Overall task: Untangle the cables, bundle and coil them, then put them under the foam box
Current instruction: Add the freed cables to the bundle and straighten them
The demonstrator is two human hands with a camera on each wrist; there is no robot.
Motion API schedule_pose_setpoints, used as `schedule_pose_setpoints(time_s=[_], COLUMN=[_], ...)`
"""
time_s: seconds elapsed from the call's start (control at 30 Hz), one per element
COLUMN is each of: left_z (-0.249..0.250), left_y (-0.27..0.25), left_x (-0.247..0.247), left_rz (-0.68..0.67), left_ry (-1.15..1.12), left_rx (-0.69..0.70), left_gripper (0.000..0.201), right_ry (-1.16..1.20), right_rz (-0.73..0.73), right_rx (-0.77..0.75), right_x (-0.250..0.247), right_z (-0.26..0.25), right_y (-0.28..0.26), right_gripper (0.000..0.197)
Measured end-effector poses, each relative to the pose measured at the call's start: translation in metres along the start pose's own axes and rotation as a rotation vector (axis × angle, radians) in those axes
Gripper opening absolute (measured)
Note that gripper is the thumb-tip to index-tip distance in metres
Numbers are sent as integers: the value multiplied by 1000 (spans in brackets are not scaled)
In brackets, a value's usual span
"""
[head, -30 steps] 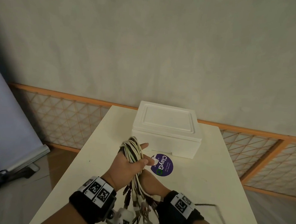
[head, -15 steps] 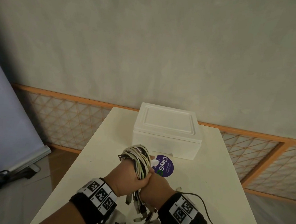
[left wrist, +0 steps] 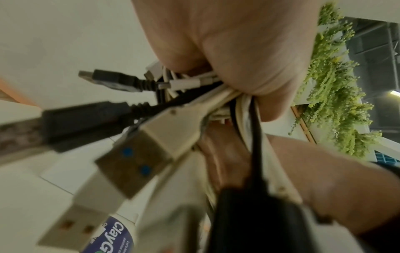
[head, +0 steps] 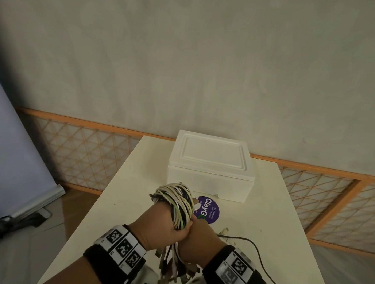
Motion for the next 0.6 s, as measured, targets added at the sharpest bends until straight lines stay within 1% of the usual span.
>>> schedule_pose_setpoints(time_s=[0.07, 0.1, 0.13, 0.17, 0.2, 0.27, 0.3, 0.33, 0.37, 0.4, 0.43, 0.47, 0.5, 0.6], left_z=[0, -1, -2, -4, -5, -7, -8, -9, -11, -12, -15, -18, -21, -29], left_y=[-1, -1, -2, -2, -2, -3, -3, -3, -3, -3, -4, -4, -3, -3], left_x=[-2, -3, -3, -2, -2, -1, 0, 1, 2, 2, 2, 2, 1, -1], left_rz=[12, 17, 21, 24, 26, 27, 36, 46, 54, 61, 63, 69, 72, 25], left_ry=[10, 11, 14, 26, 48, 99, 108, 88, 38, -40, -116, -159, -153, -67], left_rx=[15, 20, 27, 31, 35, 39, 36, 21, -20, -77, -146, -197, -229, -282], left_gripper=[47, 45, 42, 41, 40, 43, 43, 43, 40, 37, 36, 38, 39, 49], right_ry=[-77, -157, -192, -202, -175, -122, 10, 69, 21, -29, -44, -67, -75, -94], right_rz=[20, 28, 8, 24, 33, 183, 197, 184, 136, 37, -47, -130, -161, -150], right_rx=[11, -23, -55, -65, -66, -90, -68, -18, -16, -20, -25, 3, 29, 56], right_x=[10, 15, 19, 23, 20, 11, 6, 4, 6, 9, 11, 10, 8, 10], right_z=[3, 5, 5, 5, 4, -2, -3, -3, -3, -3, -3, -3, -6, -6], right_y=[4, 6, 7, 9, 10, 6, 3, 4, 6, 7, 5, 4, 3, 4], right_gripper=[15, 12, 22, 30, 32, 26, 25, 26, 29, 31, 31, 30, 27, 25])
Point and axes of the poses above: each hand's wrist, its own y-axis towards the middle knuckle, its own x-axis out of the palm, z = x × y, the point moved 1 cm from there along y, towards the middle knuckle, and after that the axes turned 4 degrees about -z, right-handed, at the moved point
